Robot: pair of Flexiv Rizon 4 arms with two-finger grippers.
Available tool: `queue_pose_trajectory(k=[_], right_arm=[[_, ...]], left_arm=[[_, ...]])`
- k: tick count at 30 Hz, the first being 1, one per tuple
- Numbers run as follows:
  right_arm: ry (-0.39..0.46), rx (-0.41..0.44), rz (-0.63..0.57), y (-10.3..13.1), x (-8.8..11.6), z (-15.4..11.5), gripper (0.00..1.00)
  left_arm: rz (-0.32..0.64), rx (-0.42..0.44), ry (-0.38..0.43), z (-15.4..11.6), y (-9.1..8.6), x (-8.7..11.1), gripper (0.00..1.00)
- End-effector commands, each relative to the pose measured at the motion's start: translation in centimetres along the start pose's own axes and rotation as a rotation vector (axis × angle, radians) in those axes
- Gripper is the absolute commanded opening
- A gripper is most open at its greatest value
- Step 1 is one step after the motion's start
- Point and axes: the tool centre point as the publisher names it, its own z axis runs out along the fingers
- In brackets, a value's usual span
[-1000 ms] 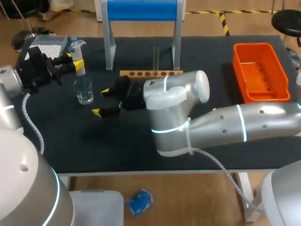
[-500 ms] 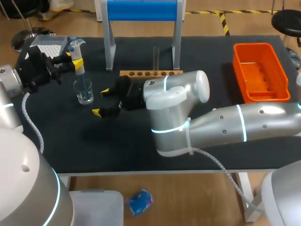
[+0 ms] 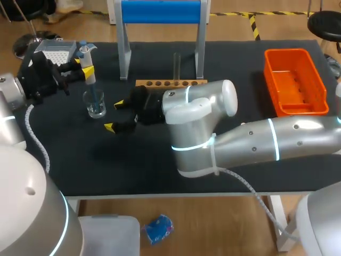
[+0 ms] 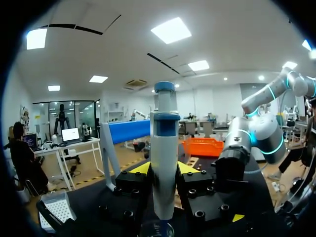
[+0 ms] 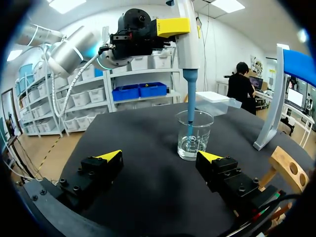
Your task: Invert the test tube, pick up the pipette, mount the tip to pipette, aspirate from beaker and dispense into the tube, eject the tip, return the pipette, and cap with the stopper.
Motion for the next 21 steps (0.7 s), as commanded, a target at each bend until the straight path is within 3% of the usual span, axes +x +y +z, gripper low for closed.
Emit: queue_pose_trajectory(k=[1,21], right_arm=[[-0.004,0.0,0.0,0.0,0.0,0.2,1.0],[0.087,0.005,-0.061,3.7,4.2,-13.1,1.0]], left_arm=[[0.001,-0.002,-0.005,0.1,0.0,0.1,0.0],[0.001,-0.002,-0.005,0.1,0.0,0.1,0.0]])
